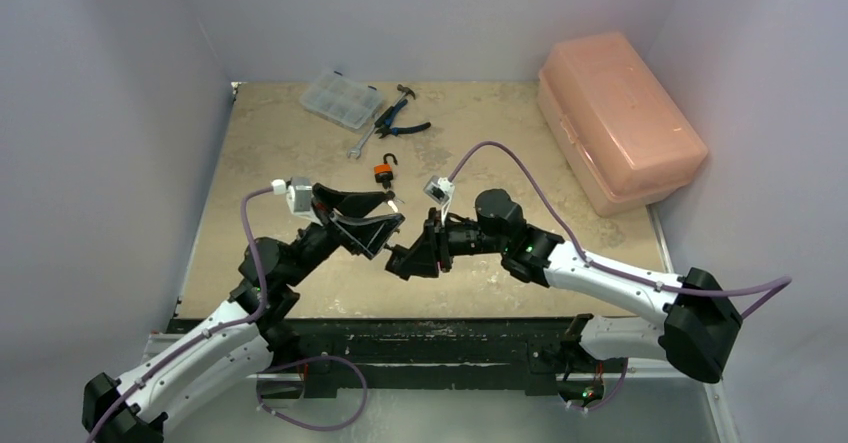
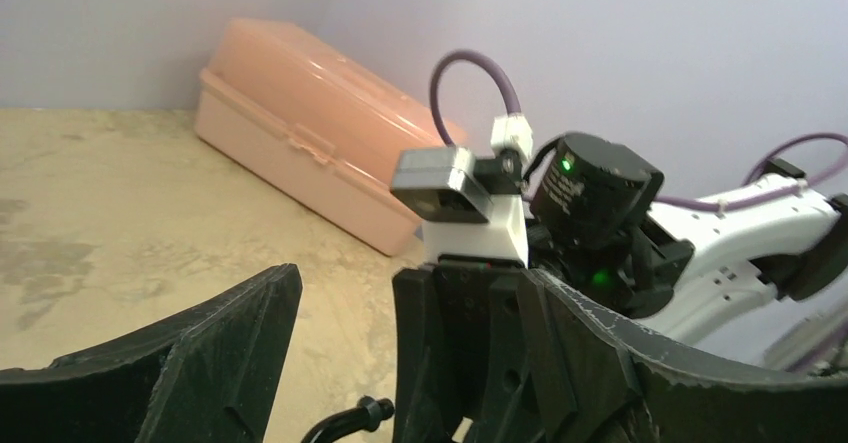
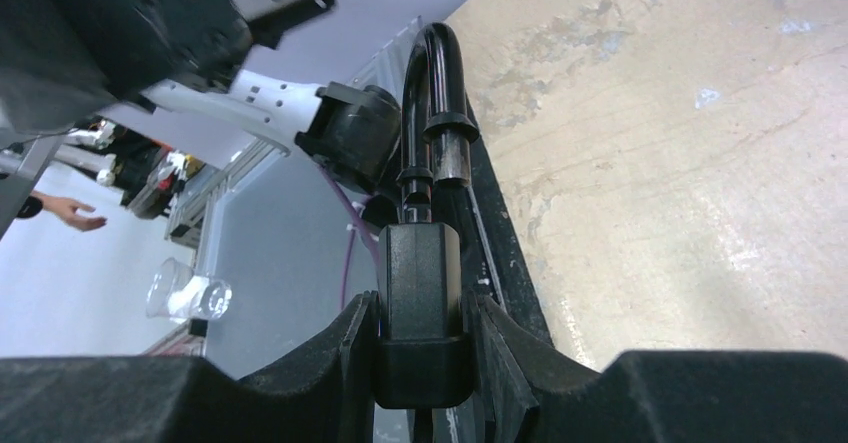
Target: Unlock with the key
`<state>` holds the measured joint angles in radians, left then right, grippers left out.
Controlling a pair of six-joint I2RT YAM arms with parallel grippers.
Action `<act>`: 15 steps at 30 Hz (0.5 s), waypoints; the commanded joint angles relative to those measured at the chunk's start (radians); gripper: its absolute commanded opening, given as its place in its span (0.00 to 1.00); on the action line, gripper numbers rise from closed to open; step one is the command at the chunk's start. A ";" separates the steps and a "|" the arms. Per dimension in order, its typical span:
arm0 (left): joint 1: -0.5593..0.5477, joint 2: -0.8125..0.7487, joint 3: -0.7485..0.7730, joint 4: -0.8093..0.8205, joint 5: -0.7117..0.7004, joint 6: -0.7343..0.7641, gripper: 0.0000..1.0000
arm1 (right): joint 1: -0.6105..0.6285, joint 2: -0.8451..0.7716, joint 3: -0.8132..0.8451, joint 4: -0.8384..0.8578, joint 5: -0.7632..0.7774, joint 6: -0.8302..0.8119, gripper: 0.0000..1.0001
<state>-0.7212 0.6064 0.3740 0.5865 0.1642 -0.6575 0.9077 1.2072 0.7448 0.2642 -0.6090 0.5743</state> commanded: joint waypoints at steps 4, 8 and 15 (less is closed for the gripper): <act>-0.001 -0.065 0.163 -0.327 -0.223 0.132 0.85 | -0.008 -0.067 -0.030 0.042 0.120 -0.007 0.00; -0.001 -0.081 0.258 -0.517 -0.353 0.193 0.85 | -0.056 -0.082 -0.065 0.029 0.185 0.015 0.00; -0.001 -0.066 0.424 -0.754 -0.599 0.349 0.96 | -0.216 -0.043 -0.130 0.049 0.228 0.106 0.00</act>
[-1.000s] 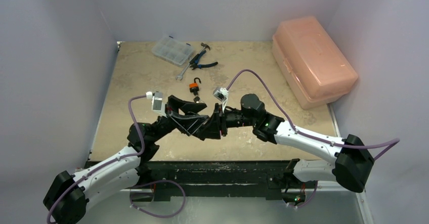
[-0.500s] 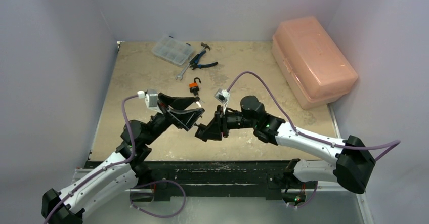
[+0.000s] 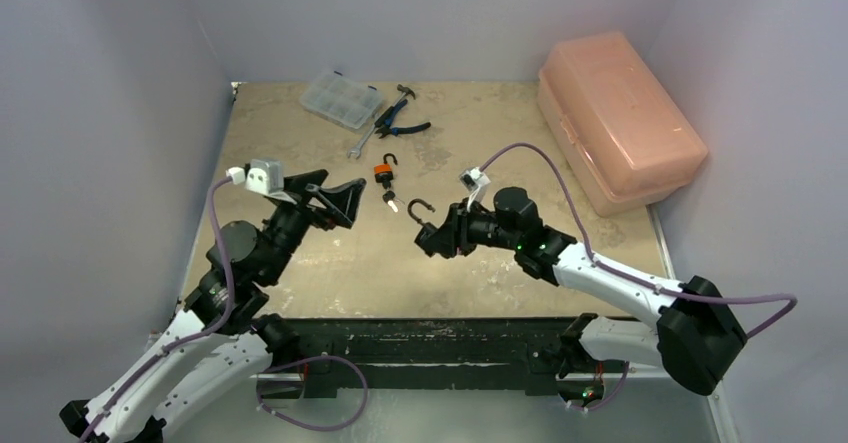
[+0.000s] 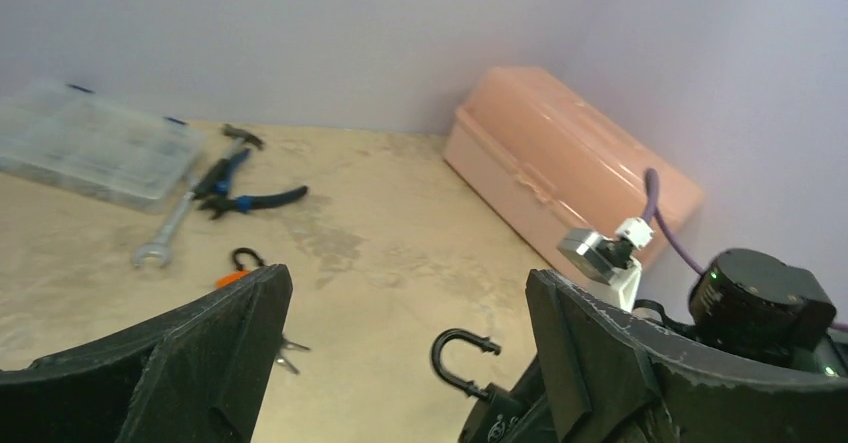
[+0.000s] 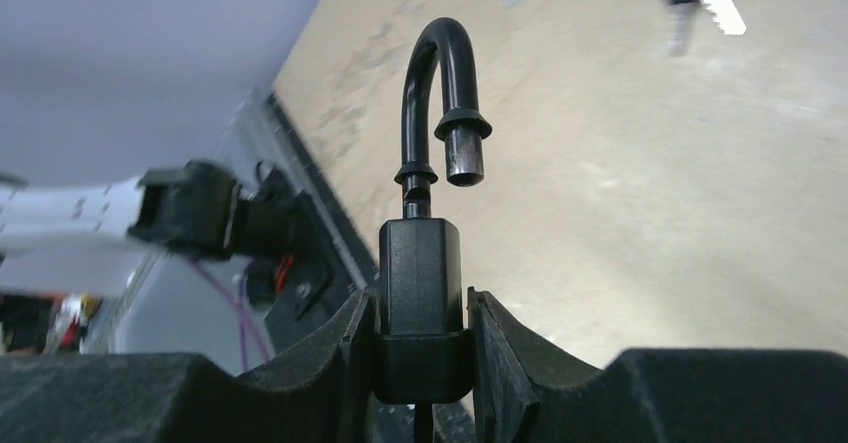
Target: Unlock with the key
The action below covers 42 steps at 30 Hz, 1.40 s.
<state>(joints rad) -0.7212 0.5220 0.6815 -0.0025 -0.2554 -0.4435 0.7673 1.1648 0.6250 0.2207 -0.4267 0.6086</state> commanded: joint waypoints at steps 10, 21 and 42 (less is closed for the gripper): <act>0.006 0.099 0.067 -0.154 -0.354 0.338 0.99 | -0.213 0.269 0.051 0.174 0.002 0.172 0.00; 0.020 0.040 0.027 -0.159 -0.367 0.342 0.99 | -0.296 0.686 0.352 0.238 -0.090 0.310 0.07; 0.021 0.015 0.013 -0.146 -0.349 0.357 0.99 | -0.361 0.819 0.506 0.193 -0.083 0.318 0.99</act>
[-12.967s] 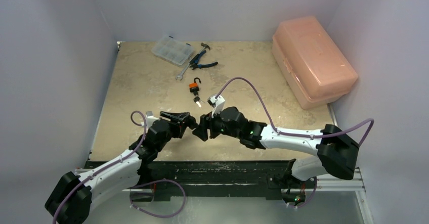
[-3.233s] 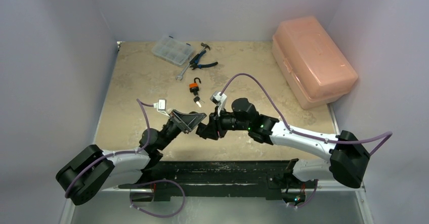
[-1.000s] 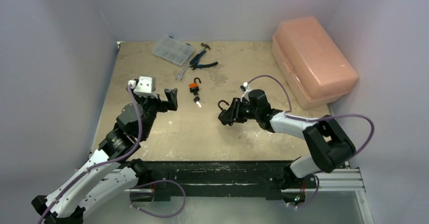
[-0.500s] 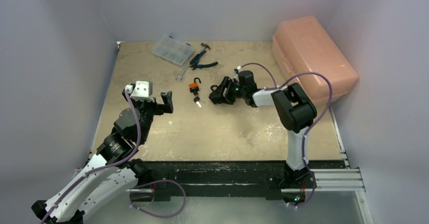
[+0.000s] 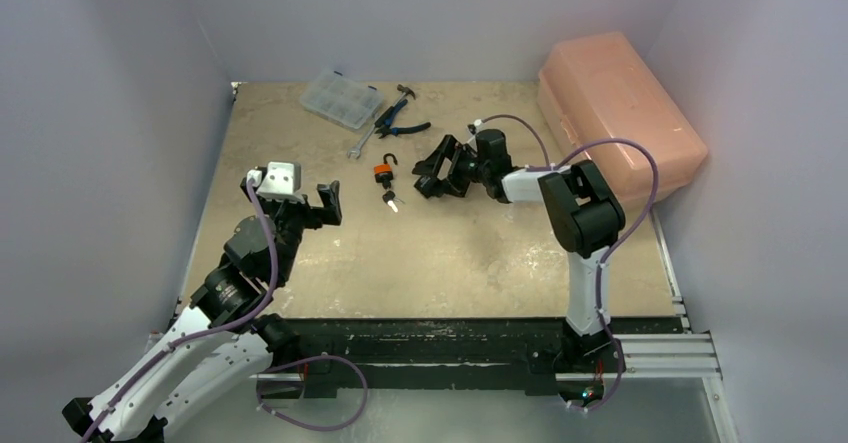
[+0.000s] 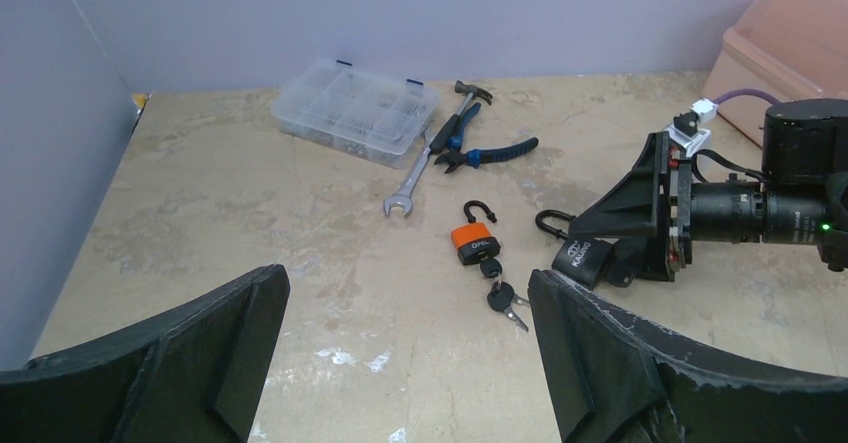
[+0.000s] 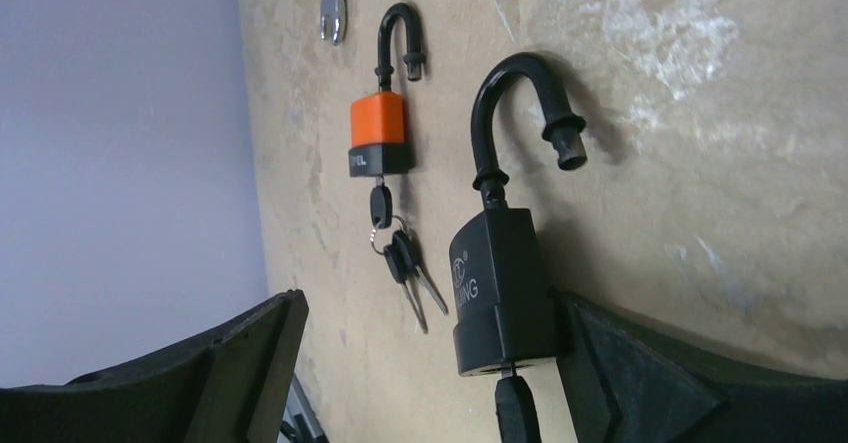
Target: Unlock with the key
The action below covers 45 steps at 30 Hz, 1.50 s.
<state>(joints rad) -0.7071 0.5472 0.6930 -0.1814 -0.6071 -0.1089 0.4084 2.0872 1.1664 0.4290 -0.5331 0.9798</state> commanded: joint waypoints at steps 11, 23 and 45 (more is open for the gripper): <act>0.007 -0.018 0.001 0.026 -0.001 0.028 0.98 | 0.002 -0.326 -0.142 -0.256 0.313 -0.300 0.99; 0.006 -0.017 0.002 0.025 0.005 0.032 0.99 | 0.003 -0.724 -0.212 -0.492 0.559 -0.485 0.99; 0.007 -0.036 -0.007 0.031 0.045 0.034 0.99 | 0.003 -1.391 -0.264 -0.498 0.573 -0.643 0.99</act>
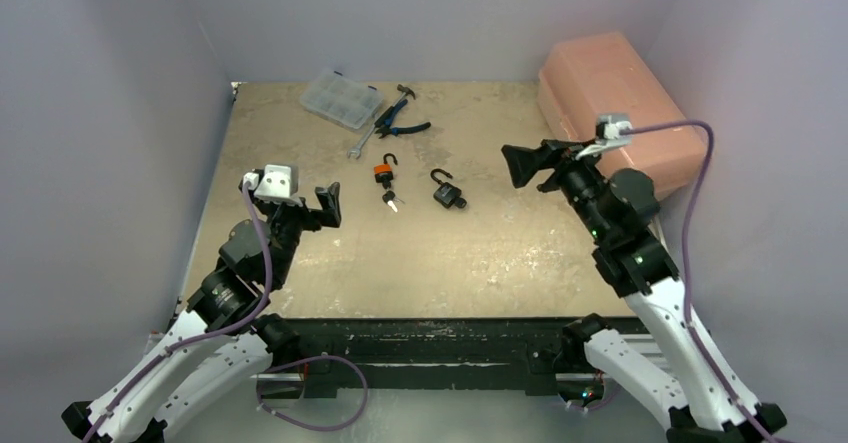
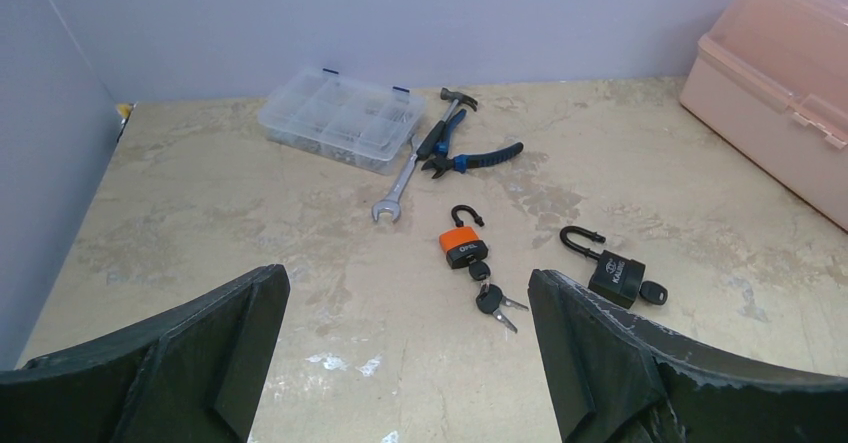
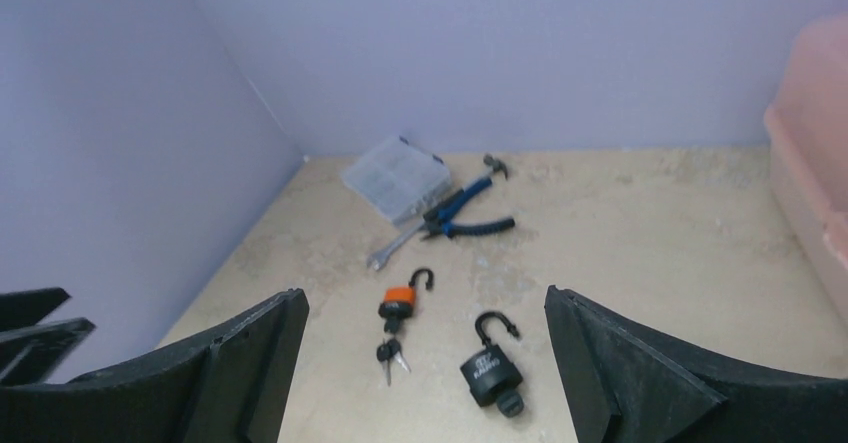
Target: Unlock with the key
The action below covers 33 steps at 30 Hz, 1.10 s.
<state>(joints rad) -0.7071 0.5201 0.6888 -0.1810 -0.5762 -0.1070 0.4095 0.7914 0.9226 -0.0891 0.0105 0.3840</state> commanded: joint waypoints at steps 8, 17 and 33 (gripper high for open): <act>0.007 -0.015 -0.006 0.034 0.012 0.036 0.99 | 0.001 -0.336 -0.122 0.111 0.122 0.000 0.99; 0.006 -0.017 -0.008 0.036 0.011 0.039 0.99 | 0.001 -0.484 -0.249 0.100 0.135 0.059 0.99; 0.007 -0.027 -0.013 0.043 0.000 0.045 0.99 | 0.002 -0.566 -0.296 0.010 0.265 0.083 0.99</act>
<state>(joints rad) -0.7071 0.5041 0.6746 -0.1802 -0.5728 -0.0841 0.4091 0.2134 0.6289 -0.0769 0.2459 0.4545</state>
